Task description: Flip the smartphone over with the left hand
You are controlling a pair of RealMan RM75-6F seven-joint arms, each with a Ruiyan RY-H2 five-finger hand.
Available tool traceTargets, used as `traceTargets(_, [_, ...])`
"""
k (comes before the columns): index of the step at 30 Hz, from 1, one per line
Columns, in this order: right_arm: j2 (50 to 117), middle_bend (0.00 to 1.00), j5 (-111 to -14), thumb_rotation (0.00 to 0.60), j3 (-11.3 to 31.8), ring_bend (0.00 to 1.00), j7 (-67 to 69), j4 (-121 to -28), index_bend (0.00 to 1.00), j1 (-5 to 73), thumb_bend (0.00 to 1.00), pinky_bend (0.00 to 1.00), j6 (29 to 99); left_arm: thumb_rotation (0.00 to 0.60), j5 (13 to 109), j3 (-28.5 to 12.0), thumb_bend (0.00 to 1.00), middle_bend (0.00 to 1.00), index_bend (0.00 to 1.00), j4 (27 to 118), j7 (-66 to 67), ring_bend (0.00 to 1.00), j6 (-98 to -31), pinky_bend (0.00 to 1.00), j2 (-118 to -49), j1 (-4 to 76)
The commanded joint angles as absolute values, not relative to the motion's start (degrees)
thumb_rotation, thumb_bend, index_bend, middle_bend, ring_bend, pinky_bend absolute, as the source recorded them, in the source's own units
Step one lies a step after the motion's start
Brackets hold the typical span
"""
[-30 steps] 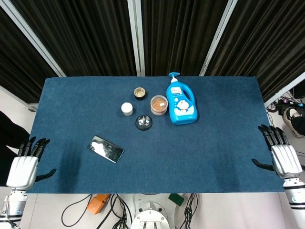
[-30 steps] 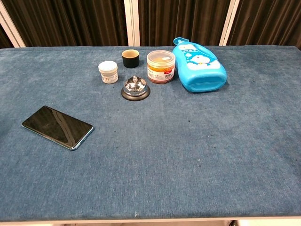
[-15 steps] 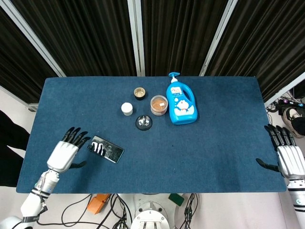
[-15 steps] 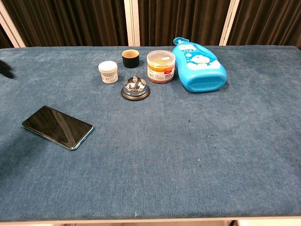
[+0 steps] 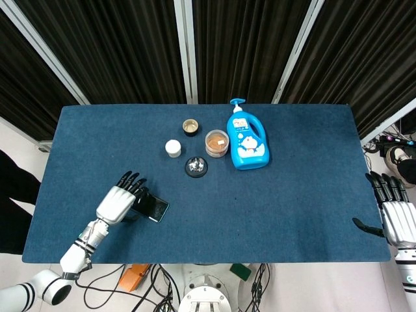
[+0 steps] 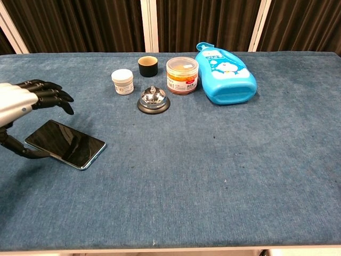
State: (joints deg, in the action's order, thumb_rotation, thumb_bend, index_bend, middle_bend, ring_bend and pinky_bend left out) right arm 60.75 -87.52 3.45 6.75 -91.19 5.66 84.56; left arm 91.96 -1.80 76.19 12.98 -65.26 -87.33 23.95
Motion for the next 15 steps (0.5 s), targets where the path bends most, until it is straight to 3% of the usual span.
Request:
traceTargets(1, [60.77,0.11,-87.53,0.6,3.43,0.0,6.72,-91.23,0.03,5.66,0.23,0.0,84.55,0.6,91.23,-1.59,0.17,0.11,0.27,75.58,13.32,0.04,-64.67,0.0,-87.92,24.27])
traceTargets(15, [60.69,0.11,-87.39,0.6,3.45,0.0,6.61,-91.38,0.03,5.43,0.23,0.0,84.63,0.6,87.63,-0.62,0.2,0.11,0.29,74.27,14.59,0.03,-61.23,0.0,-89.49,25.56])
